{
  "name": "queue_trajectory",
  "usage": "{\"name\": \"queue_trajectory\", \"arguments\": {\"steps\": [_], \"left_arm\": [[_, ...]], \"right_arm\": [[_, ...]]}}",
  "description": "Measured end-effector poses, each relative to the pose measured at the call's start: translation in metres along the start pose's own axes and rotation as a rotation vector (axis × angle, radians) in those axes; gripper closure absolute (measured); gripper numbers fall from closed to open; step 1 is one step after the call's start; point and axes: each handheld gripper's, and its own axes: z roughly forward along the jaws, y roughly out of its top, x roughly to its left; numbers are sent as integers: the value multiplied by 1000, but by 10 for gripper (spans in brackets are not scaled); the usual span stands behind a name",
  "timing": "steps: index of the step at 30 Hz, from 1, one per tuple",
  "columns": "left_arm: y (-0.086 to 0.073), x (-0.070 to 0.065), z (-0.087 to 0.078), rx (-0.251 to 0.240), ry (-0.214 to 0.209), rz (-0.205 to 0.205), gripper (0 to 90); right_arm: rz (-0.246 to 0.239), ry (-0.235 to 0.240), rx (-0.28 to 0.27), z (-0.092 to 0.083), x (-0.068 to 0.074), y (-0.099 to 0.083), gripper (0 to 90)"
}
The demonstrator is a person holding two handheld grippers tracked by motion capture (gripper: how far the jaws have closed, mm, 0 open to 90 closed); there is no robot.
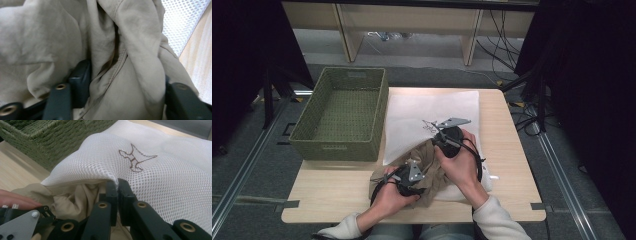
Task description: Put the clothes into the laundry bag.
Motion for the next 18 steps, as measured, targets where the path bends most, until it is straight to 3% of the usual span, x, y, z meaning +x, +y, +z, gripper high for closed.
{"name": "queue_trajectory", "arguments": {"steps": [13, 18], "left_arm": [[3, 6, 4, -6, -16, -23, 772], [3, 9, -1, -22, -20, -33, 822]], "right_arm": [[39, 11, 12, 0, 3, 0, 885], [42, 9, 7, 0, 3, 0, 885]]}}
